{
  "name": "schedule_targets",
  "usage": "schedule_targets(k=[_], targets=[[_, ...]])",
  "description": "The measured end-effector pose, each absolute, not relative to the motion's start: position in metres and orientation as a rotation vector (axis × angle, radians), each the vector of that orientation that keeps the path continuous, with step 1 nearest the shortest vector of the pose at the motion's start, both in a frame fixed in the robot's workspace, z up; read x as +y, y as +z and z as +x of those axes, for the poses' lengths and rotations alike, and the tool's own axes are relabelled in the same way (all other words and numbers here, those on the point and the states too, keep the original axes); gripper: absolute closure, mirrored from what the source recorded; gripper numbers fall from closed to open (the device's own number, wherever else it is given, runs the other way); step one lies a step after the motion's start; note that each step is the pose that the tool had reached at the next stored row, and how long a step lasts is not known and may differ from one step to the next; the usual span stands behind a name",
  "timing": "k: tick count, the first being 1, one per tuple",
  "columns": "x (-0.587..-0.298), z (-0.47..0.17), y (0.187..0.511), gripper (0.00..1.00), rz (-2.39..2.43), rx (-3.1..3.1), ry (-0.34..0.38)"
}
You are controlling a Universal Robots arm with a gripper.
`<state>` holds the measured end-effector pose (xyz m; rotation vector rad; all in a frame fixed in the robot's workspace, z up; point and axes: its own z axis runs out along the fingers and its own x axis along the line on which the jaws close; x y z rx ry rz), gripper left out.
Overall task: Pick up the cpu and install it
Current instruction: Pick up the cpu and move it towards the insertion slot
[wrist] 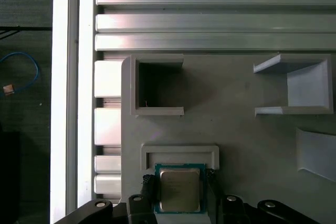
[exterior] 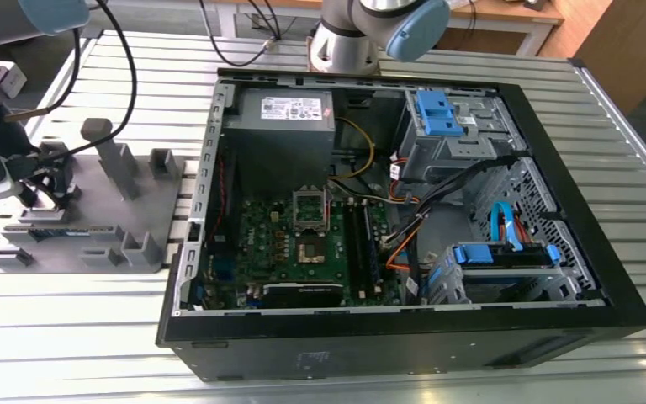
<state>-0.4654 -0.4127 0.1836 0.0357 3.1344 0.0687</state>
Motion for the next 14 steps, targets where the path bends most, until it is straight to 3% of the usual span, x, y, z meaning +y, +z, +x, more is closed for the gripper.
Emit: schedule_targets(k=[14], targets=[[-0.4127, -0.4655, 0.1859, 0.53, 0.036, 3.135, 0.068]])
